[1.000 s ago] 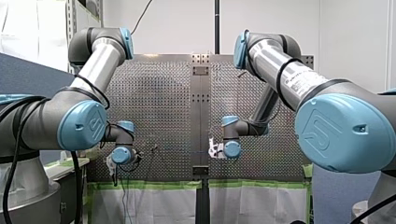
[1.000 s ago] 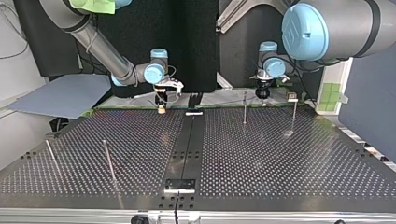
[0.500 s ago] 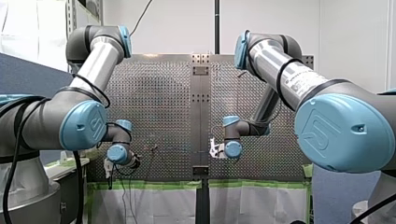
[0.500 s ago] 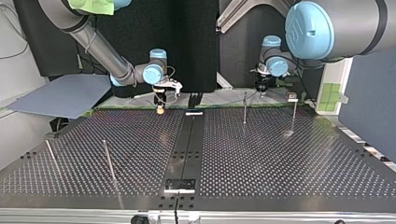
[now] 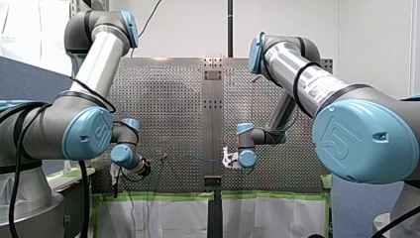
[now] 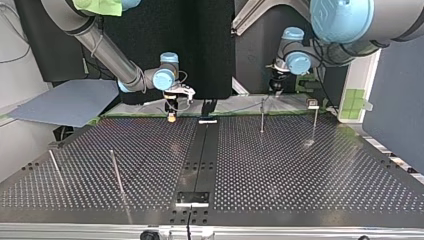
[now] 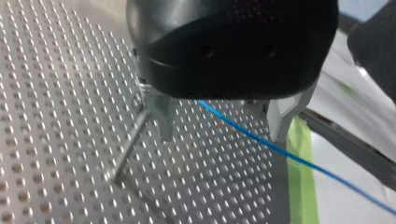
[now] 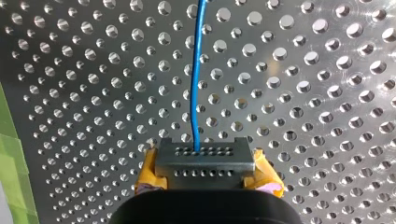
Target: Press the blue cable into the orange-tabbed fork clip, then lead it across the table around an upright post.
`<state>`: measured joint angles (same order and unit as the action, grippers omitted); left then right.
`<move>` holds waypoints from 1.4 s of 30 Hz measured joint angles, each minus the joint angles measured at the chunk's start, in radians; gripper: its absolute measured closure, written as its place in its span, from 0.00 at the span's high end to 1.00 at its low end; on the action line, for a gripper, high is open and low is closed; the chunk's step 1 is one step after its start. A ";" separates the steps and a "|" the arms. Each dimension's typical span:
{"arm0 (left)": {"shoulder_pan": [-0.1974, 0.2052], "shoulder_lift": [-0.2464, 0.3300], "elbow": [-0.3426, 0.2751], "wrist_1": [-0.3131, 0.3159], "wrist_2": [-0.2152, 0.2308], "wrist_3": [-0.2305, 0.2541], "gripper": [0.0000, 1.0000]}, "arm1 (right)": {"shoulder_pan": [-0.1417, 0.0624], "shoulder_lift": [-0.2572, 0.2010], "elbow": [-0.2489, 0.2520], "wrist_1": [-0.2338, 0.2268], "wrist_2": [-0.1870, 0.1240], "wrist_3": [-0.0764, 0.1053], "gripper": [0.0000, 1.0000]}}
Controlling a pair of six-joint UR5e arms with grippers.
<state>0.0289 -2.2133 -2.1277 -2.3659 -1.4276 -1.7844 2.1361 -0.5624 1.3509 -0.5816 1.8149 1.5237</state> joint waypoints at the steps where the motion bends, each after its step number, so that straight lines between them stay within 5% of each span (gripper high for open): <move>1: -0.001 0.010 -0.001 -0.002 0.010 0.000 1.00 | 0.000 0.000 0.000 0.000 0.000 0.000 0.00; 7: -0.009 0.060 -0.002 -0.001 0.047 0.012 1.00 | 0.000 0.000 0.000 0.001 0.000 0.002 0.00; 23: -0.041 0.085 -0.003 -0.010 0.015 0.048 1.00 | -0.001 0.000 0.000 0.001 0.000 0.004 0.00; 42: -0.092 0.085 -0.003 -0.010 0.013 0.006 1.00 | -0.003 0.000 0.000 0.001 -0.001 0.005 0.00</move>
<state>-0.0630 -2.1281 -2.1303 -2.3756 -1.4150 -1.7785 2.1334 -0.5624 1.3508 -0.5811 1.8135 1.5283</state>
